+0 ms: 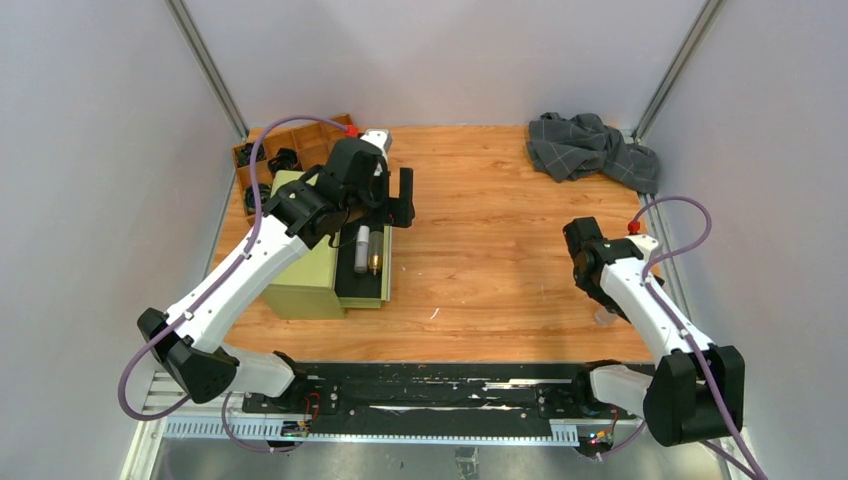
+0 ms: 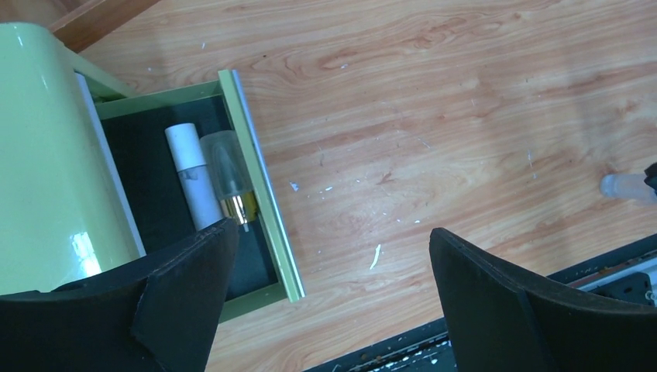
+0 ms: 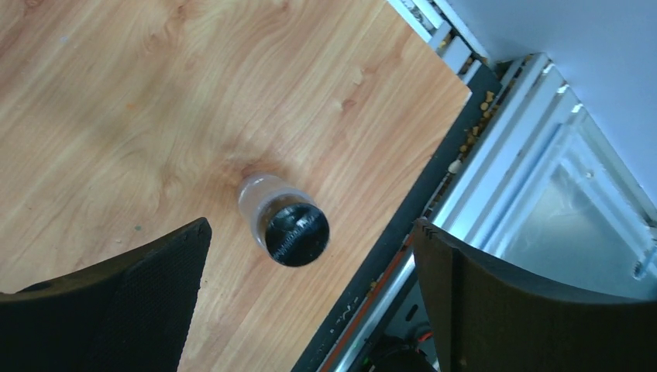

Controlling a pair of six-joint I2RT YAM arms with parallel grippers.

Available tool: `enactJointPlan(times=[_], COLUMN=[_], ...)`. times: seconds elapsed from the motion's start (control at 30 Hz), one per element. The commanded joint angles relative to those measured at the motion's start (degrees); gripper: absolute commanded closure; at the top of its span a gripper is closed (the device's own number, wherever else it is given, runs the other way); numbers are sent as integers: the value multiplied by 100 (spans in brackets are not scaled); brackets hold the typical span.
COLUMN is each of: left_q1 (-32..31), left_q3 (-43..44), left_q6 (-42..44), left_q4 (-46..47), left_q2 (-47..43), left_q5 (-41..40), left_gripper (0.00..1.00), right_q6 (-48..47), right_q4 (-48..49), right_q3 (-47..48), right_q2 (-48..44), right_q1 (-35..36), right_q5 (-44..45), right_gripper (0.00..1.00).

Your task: Organize the makeup

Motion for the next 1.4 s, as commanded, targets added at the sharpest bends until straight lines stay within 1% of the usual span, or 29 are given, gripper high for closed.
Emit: enactJointPlan(times=[0.0,0.1,0.2,0.33,0.6,0.77,0.9,0.93,1.17,1.23,1.27,1.3,1.37], left_q1=[-84,-117,-129,-129,-129,-129,-129,-131,-140,-138,-138,-138,-135], left_q3=[267,288,280,271,218,210,162,151,94,38,8,-14,-23], left_q6=[-65,-74,-65,-55,-100,-87,-100,-100,-141,-172,-188,-204,-213], left_q4=[21,21,14,-26,-34,-32,-23,-23,-15,-8,4,15,34], left_q2=[97,139,133,102,97,90,62,54,-28,-79,-110,-132,-160], left_q5=[-78,-68,-89,-156,-207,-217,-234,-229,-253,-281,-267,-237,-206], left_gripper=[2,2,2,2,2,2,2,2,2,2,2,2,2], right_q6=[-992,-1335,-1536,-1675,-1472,-1418,-1391,-1387,-1409,-1527,-1611,-1678,-1817], right_q4=[1161,1713,2138,2460,2394,2234,2099,2081,1960,1993,2021,2035,2056], right_q3=[-296,-529,-689,-819,-1015,-976,-936,-933,-953,-942,-933,-899,-796], right_q2=[-90,-18,77,96,-37,-134,-210,-226,-503,-632,-697,-749,-810], right_q1=[-459,-779,-958,-1054,-1131,-1140,-1140,-1140,-1140,-1141,-1145,-1141,-1140], right_q5=[-690,-1138,-1301,-1433,-1782,-1658,-1526,-1509,-1585,-1685,-1794,-1870,-2236], right_gripper=[1,1,0,1,12,17,24,27,61,82,97,99,99])
